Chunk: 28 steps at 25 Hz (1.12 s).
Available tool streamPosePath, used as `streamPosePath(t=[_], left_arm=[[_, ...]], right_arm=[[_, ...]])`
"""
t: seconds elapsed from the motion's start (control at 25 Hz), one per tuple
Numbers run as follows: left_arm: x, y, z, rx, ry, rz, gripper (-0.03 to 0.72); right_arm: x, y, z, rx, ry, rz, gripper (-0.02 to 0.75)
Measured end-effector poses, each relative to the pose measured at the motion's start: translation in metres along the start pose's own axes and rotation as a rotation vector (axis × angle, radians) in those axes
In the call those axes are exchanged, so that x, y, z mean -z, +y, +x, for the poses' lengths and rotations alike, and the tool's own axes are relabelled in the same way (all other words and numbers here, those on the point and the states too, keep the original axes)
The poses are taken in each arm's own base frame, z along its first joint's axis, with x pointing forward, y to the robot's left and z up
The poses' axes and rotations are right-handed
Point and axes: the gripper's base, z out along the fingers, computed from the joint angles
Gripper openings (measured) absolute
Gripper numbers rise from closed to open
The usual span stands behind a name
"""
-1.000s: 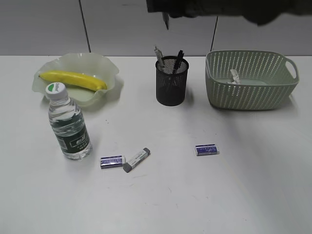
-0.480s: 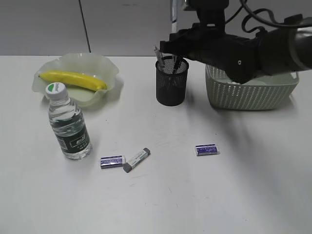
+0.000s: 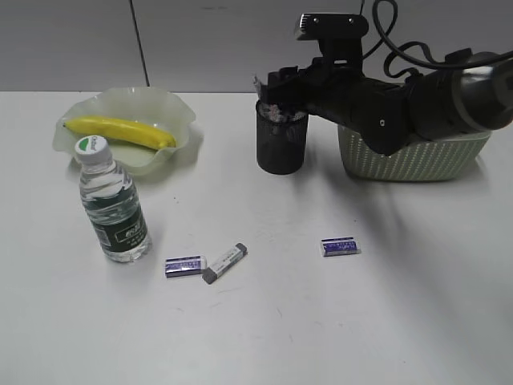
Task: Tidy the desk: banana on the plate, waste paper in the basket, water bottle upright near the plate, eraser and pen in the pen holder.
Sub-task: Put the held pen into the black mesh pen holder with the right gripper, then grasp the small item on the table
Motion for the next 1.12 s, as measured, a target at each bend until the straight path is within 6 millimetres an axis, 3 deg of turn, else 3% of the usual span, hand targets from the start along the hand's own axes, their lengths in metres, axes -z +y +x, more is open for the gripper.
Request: streamPosePath(t=[0.16,0.4,0.6,0.76,0.88,1.12], left_arm=[[0.0,0.0,0.0,0.0,0.0,0.0,0.321],[0.0,0.0,0.0,0.0,0.0,0.0,0.321],[0.0,0.0,0.0,0.0,0.0,0.0,0.321],[0.0,0.0,0.0,0.0,0.0,0.0,0.321],[0.0,0.0,0.0,0.0,0.0,0.0,0.321],[0.0,0.0,0.0,0.0,0.0,0.0,0.321]], right_arm=[[0.002,0.001,-0.005,0.021,-0.001,-0.001,0.488],[0.033,0.009,-0.047,0.115,0.101,-0.005,0.498],[0.09,0.016,-0.085,0.166,0.349,-0.009,0.499],[0.141,0.016,-0.104,0.224,0.522,0.007,0.496],[0.177,0.013,-0.105,0.263,0.582,0.025,0.496],[0.257,0.006,-0.079,0.243,0.693,0.03,0.496]])
